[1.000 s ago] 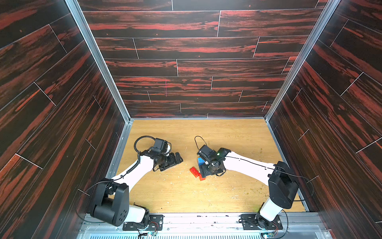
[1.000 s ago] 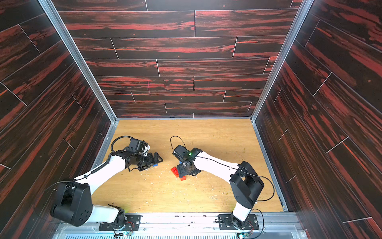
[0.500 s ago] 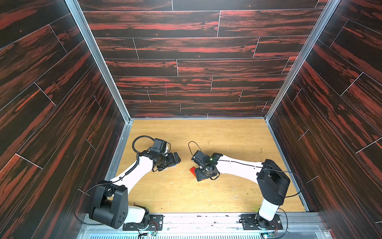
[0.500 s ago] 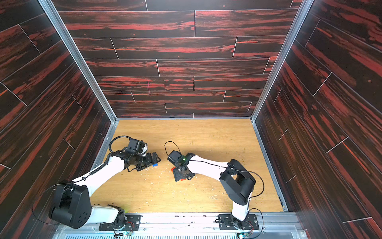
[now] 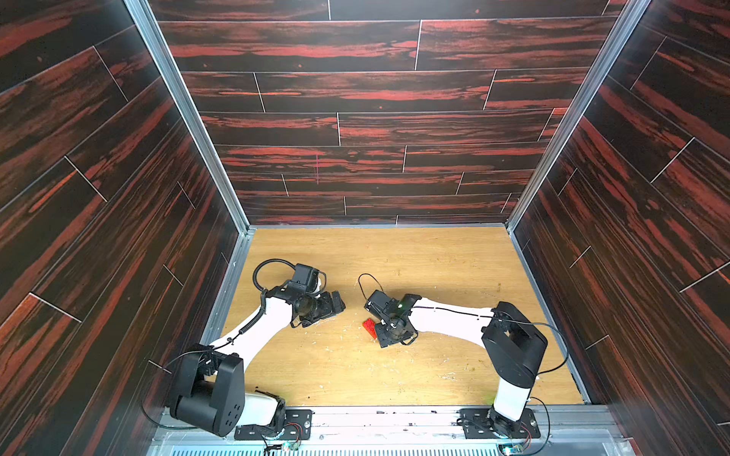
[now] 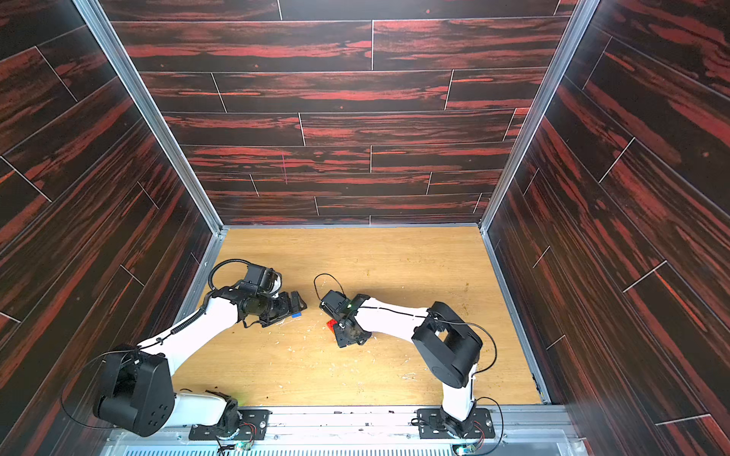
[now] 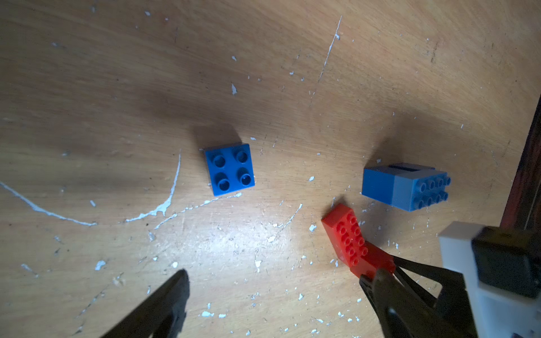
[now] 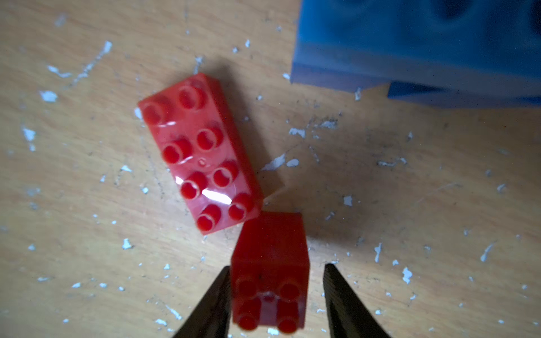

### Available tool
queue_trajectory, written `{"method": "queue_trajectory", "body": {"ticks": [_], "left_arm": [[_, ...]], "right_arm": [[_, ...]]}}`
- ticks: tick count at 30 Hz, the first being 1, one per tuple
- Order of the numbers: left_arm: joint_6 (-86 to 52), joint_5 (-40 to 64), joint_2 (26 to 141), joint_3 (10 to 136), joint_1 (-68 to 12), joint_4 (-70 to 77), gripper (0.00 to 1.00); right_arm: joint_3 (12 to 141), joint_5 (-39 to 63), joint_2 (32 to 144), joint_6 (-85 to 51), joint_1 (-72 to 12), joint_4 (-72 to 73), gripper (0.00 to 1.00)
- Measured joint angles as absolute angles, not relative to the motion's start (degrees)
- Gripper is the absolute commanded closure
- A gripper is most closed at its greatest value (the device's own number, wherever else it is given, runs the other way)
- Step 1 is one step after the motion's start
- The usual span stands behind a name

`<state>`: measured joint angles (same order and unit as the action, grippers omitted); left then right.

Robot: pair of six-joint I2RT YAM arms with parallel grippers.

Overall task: Assemble a giraffe with lego
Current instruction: Pick up the lego brick from the center of the board.

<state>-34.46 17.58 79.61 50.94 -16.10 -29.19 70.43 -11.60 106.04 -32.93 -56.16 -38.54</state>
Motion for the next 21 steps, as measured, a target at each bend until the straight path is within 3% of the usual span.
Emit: {"method": "queue_trajectory", "body": {"ticks": [11, 21], "left_arm": [[-34.41, 17.63, 79.57, 50.94, -16.08, -29.19, 0.02], [-33.74, 17.98, 79.57, 50.94, -16.03, -29.23, 0.02]], "right_arm": [[70.91, -12.36, 106.08, -32.21, -56.16, -39.97, 0.73], [81.97, -14.37, 105.93, -31.38, -55.72, -48.9, 0.78]]}}
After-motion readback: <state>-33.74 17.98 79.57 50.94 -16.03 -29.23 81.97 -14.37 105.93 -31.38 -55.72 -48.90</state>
